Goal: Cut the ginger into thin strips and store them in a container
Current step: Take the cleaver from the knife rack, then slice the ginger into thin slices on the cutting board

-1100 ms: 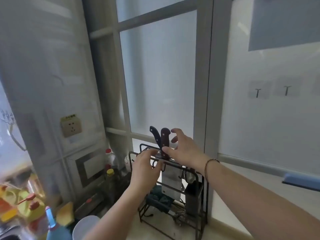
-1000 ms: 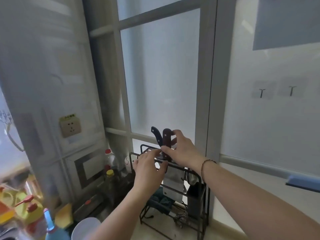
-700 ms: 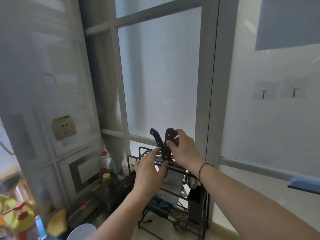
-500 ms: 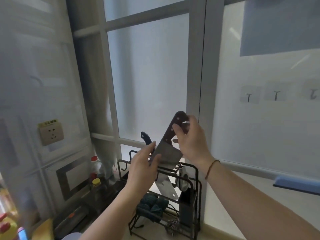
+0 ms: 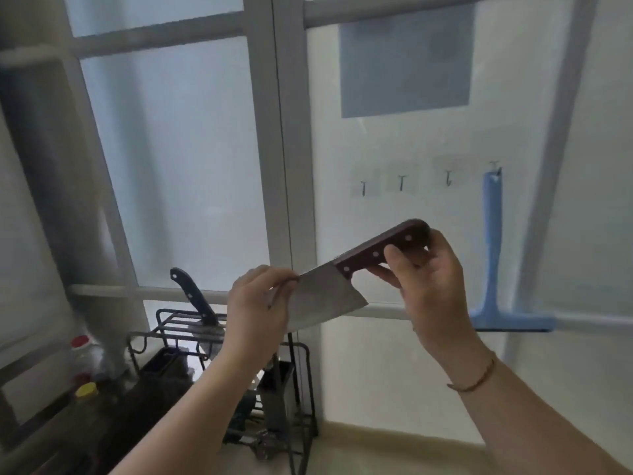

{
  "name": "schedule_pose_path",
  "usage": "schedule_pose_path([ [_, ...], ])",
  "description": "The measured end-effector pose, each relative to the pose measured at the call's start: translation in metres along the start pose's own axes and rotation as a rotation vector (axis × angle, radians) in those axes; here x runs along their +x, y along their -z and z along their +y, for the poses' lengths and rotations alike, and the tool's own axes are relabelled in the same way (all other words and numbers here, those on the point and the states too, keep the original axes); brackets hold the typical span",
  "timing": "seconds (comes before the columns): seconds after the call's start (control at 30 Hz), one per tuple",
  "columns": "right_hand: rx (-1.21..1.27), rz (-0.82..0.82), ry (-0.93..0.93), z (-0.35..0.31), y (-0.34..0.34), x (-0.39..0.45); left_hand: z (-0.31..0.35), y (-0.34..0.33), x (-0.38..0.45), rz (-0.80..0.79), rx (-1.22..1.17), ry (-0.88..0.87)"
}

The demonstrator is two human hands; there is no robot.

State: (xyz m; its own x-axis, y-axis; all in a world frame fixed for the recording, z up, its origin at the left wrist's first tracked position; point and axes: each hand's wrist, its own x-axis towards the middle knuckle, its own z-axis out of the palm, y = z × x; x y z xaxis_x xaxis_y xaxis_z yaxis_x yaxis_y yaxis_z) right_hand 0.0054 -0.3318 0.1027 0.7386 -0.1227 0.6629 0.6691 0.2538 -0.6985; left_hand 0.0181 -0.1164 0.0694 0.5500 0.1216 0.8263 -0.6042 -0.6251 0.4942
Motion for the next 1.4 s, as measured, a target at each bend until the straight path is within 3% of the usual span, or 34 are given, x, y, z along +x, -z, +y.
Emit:
schedule_pose_path([
  [0.13, -0.279, -0.138, -0.203, -0.029, 0.106, -0.041, 0.021, -0.039, -0.032, -0.090, 0.129, -0.249],
  [0.27, -0.960, -0.482, -0.554, -0.038, 0.199, -0.099, 0.043, -0.096, -0.112, -0.278, 0.310, -0.437],
  [0.37, -1.215, -0.753, -0.830, -0.022, 0.233, -0.150, 0.063, -0.139, -0.183, -0.481, 0.334, -0.520],
  [0.47, -1.252, -0.890, -1.018, 0.006, 0.254, -0.203, 0.079, -0.175, -0.240, -0.634, 0.266, -0.581],
  [0.57, -1.221, -0.795, -1.110, 0.029, 0.274, -0.254, 0.083, -0.202, -0.287, -0.745, 0.247, -0.582],
  [0.67, -1.215, -0.634, -1.138, 0.042, 0.297, -0.296, 0.071, -0.207, -0.333, -0.749, 0.128, -0.394],
  [0.73, -1.201, -0.574, -1.186, 0.049, 0.310, -0.317, 0.063, -0.197, -0.362, -0.797, 0.122, -0.083],
  [0.8, -1.176, -0.560, -1.234, 0.057, 0.320, -0.331, 0.056, -0.185, -0.386, -0.972, 0.262, 0.351],
  [0.87, -1.146, -0.591, -1.254, 0.066, 0.327, -0.338, 0.049, -0.179, -0.410, -1.101, 0.368, 0.534],
  [1.13, -1.038, -0.742, -1.267, 0.100, 0.333, -0.351, 0.062, -0.183, -0.438, -1.138, 0.362, 0.754],
  [1.3, -1.024, -0.821, -1.290, 0.107, 0.335, -0.363, 0.066, -0.185, -0.438, -1.281, 0.426, 0.677],
  [1.4, -0.999, -0.815, -1.323, 0.104, 0.333, -0.365, 0.060, -0.185, -0.440, -1.280, 0.410, 0.625],
])
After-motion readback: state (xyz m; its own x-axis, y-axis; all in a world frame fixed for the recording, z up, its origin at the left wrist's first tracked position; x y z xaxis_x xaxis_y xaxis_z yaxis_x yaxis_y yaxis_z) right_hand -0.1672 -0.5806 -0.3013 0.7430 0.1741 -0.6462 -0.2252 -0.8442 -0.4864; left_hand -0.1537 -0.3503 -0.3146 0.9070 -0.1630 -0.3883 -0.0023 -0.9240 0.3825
